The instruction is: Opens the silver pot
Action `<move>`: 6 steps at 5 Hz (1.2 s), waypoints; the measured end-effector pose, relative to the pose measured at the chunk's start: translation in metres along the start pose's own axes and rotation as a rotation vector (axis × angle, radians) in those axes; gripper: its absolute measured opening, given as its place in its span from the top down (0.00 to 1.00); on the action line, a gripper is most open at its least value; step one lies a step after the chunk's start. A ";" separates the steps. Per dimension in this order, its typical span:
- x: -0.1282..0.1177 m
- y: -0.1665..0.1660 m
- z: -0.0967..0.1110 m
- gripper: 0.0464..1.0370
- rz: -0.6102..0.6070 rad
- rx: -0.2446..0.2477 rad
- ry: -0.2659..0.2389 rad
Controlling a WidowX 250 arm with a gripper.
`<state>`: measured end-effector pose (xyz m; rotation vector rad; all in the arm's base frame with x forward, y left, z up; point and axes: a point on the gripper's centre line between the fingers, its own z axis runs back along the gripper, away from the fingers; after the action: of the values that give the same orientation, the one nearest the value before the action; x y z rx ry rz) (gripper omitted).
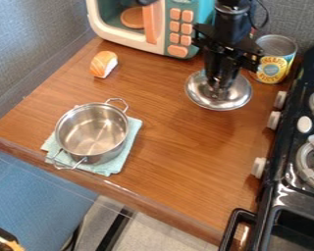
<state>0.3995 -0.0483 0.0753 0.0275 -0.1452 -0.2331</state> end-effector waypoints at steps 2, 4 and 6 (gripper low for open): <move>0.033 0.002 -0.035 0.76 0.005 0.043 0.017; 0.042 0.006 -0.055 0.70 0.006 0.066 0.041; 0.043 0.000 -0.021 0.11 0.032 0.032 -0.007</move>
<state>0.4446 -0.0578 0.0606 0.0563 -0.1560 -0.1993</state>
